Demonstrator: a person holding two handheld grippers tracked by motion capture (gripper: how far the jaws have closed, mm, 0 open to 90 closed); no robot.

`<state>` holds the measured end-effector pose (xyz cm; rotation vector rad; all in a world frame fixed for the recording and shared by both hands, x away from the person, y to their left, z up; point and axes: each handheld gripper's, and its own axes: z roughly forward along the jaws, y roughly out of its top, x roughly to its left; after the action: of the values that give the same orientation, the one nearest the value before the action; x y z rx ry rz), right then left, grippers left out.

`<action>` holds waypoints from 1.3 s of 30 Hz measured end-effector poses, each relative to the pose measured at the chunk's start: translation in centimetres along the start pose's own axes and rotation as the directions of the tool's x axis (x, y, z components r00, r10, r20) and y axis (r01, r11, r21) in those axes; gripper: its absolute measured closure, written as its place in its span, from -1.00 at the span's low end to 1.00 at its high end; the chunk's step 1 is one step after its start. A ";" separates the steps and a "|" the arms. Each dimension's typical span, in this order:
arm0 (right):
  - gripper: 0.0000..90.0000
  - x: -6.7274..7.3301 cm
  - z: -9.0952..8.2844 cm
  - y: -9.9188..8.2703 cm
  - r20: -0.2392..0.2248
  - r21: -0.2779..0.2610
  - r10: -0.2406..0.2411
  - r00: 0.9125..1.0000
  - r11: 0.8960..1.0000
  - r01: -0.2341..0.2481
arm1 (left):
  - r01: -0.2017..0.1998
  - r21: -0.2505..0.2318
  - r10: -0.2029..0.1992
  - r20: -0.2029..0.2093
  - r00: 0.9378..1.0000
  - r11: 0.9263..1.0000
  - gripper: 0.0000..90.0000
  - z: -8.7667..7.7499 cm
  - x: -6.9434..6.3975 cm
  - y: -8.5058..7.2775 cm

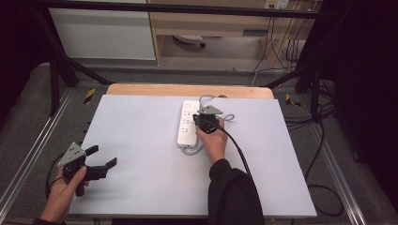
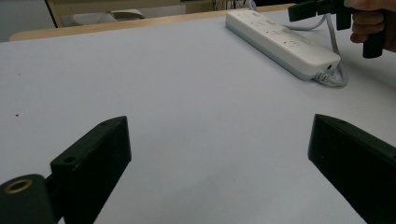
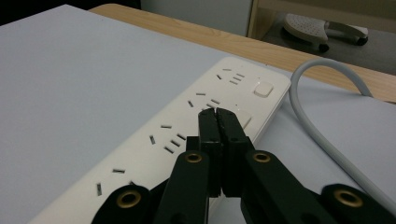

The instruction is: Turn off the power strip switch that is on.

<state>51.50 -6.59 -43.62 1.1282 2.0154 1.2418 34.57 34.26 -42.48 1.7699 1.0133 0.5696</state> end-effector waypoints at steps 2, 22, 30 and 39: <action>1.00 0.0 -0.2 0.1 -0.004 -0.005 -0.001 1.000 1.000 0.001 | -0.001 0.001 0.001 -0.001 1.000 1.000 -0.87 0.0 0.0 0.0; 0.98 0.2 -2.0 1.1 -0.049 -0.036 0.021 0.999 0.999 -0.023 | -0.003 0.003 0.003 -0.003 1.000 1.000 -0.87 0.0 0.0 0.0; 0.92 -0.1 -2.9 1.6 -0.064 -0.048 0.031 0.997 0.998 -0.034 | -0.003 0.003 0.003 -0.005 1.000 1.000 -0.87 0.0 0.0 0.0; 0.72 -0.9 -4.4 1.9 -0.071 -0.060 0.062 0.996 0.996 -0.067 | -0.004 0.006 0.004 -0.005 1.000 1.000 -0.87 0.0 0.0 0.0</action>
<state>49.34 -8.99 -39.95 1.1430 1.9892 1.3842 34.53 34.28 -42.51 1.7769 1.0163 0.5743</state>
